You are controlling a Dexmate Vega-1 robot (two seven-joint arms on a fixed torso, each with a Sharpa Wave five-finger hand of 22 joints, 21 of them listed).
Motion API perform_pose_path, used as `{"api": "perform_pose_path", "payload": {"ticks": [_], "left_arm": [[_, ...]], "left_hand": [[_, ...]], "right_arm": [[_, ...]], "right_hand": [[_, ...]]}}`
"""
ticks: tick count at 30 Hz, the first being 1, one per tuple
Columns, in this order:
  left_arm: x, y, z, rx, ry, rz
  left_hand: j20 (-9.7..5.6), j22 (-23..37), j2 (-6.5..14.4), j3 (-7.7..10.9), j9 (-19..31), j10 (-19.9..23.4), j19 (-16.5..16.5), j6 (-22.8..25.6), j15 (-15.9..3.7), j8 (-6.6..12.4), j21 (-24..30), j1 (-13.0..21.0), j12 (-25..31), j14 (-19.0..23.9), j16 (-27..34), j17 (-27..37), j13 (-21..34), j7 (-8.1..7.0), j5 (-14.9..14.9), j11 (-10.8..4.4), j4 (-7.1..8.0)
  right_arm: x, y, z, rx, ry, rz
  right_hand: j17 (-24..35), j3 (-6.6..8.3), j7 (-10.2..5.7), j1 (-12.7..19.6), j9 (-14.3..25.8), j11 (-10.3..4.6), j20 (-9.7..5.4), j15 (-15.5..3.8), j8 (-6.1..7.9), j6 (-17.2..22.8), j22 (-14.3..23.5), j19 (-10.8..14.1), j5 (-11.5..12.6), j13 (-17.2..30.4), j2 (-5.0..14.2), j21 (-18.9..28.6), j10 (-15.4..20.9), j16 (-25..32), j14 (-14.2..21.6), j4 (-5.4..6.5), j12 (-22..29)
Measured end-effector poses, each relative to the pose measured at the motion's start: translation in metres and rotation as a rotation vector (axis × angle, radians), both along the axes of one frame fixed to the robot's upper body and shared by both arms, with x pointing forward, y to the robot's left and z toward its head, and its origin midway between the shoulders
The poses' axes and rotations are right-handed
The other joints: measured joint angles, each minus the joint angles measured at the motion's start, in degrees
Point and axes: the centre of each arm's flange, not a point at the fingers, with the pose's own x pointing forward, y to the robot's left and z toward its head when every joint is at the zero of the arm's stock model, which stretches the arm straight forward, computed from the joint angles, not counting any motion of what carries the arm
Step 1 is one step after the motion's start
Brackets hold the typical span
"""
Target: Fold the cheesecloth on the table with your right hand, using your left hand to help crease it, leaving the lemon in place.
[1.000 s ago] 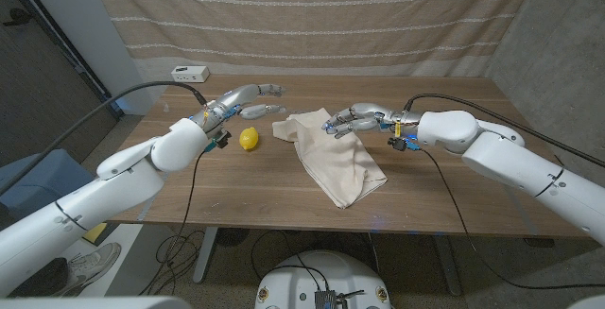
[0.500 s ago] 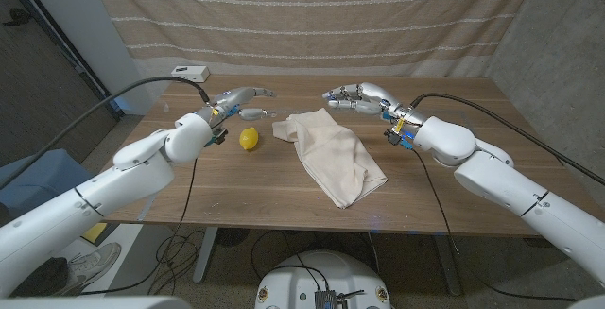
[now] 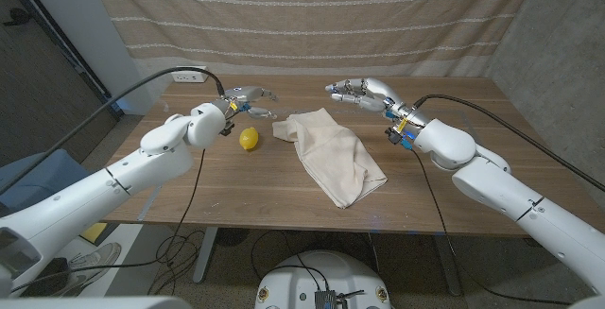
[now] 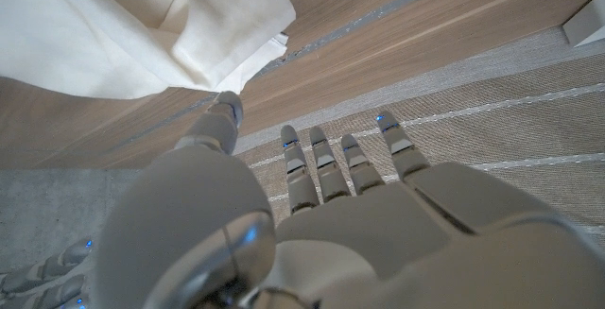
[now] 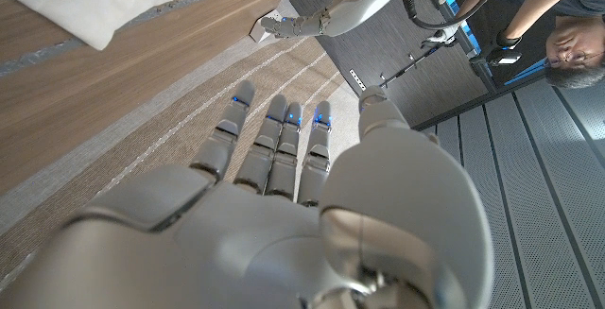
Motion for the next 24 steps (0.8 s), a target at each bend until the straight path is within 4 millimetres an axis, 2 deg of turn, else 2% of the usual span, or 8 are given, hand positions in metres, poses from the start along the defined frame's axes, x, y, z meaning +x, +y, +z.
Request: {"api": "perform_pose_path", "payload": {"ticks": [6, 8, 12, 13, 17, 24], "left_arm": [[0.011, -0.014, 0.005, 0.038, 0.022, 0.010], [0.014, -0.018, 0.007, 0.040, 0.021, 0.005], [0.019, -0.029, 0.013, 0.044, 0.018, -0.006], [0.024, -0.022, 0.003, 0.117, 0.104, 0.062], [0.032, -0.030, 0.003, 0.152, 0.151, 0.080], [0.043, -0.040, 0.005, 0.196, 0.210, 0.110]], "left_hand": [[0.15, 0.0, -0.3, -1.07, 0.2, -1.7, -0.3, 0.7, 0.67, 0.00, -0.5, 0.3, 0.0, -1.7, 0.0, 0.0, 0.0, 0.14, 0.1, 0.32, 0.24], [0.01, 0.0, -0.6, -1.21, 0.3, -2.4, -0.6, 1.6, 0.37, 0.00, -0.5, 0.6, 0.0, -2.0, 0.0, 0.0, 0.0, 0.17, 0.2, 0.31, 0.39], [0.00, 0.0, -0.8, -2.15, 0.3, -2.4, -0.6, 3.2, 0.37, 0.43, -0.9, 0.8, 0.0, -2.0, 0.0, 0.0, 0.0, 0.93, 0.2, 0.31, 0.60], [0.00, 0.0, -0.8, -2.34, 0.3, -2.4, -0.6, 3.4, 0.58, 0.44, -0.9, 0.8, 0.0, -2.2, 0.0, 0.0, 0.0, 1.13, 0.2, 0.31, 0.64], [0.34, 0.0, -0.8, -3.20, 0.3, -3.4, -0.9, 3.3, 1.45, 0.18, -0.9, 0.8, 0.0, -3.1, 0.0, 0.0, 0.0, 1.38, 0.2, 0.93, 1.07], [0.23, 0.0, -1.1, -4.31, 0.3, -4.3, -1.2, 5.7, 2.00, 0.12, -1.3, 1.1, 0.0, -4.2, 0.1, 0.0, 0.0, 4.01, 0.9, 1.02, 1.20]], "right_arm": [[-0.002, -0.001, 0.001, 0.007, -0.008, 0.007], [-0.002, -0.001, 0.001, 0.009, -0.011, 0.010], [-0.003, -0.001, 0.002, 0.012, -0.015, 0.015], [-0.002, -0.005, 0.001, 0.018, -0.012, 0.005], [-0.002, -0.007, 0.001, 0.022, -0.015, 0.005], [-0.002, -0.008, 0.002, 0.028, -0.018, 0.002]], "right_hand": [[0.0, 0.02, -0.22, -0.1, 0.0, -0.21, 0.30, 0.00, 0.00, 0.2, 0.0, -0.3, -0.2, 0.0, -0.06, 0.0, -0.2, 0.0, 0.0, -0.02, 0.0], [0.0, 0.17, -0.31, -0.1, 0.0, -0.21, 0.30, 0.01, 0.00, 0.3, 0.0, -0.3, -0.2, 0.0, -0.06, 0.0, -0.2, 0.0, 0.0, -0.17, 0.0], [0.0, 0.17, -0.31, -0.1, 0.0, -0.21, 0.29, 0.01, 0.00, 0.3, 0.0, -0.3, -0.2, 0.0, -0.06, 0.0, -0.2, 0.0, 0.0, -0.17, 0.0], [0.0, 0.17, -0.31, -0.1, 0.0, -0.21, 0.29, 0.01, 0.00, 0.3, 0.0, -0.3, -0.3, 0.0, -0.06, 0.0, -0.2, 0.0, 0.0, -0.17, 0.0], [0.0, 0.17, -0.31, -0.1, 0.0, -0.21, 0.29, 0.02, 0.00, 0.3, 0.0, -0.3, -0.4, 0.0, -0.06, 0.0, -0.2, 0.0, 0.0, -0.16, 0.0], [0.0, 0.16, -0.31, -0.1, 0.2, -0.52, 0.29, 0.02, -0.44, 0.3, 0.0, -0.3, -0.4, -0.3, -0.06, 0.0, 0.1, 0.0, 0.0, -0.16, 0.0]]}}
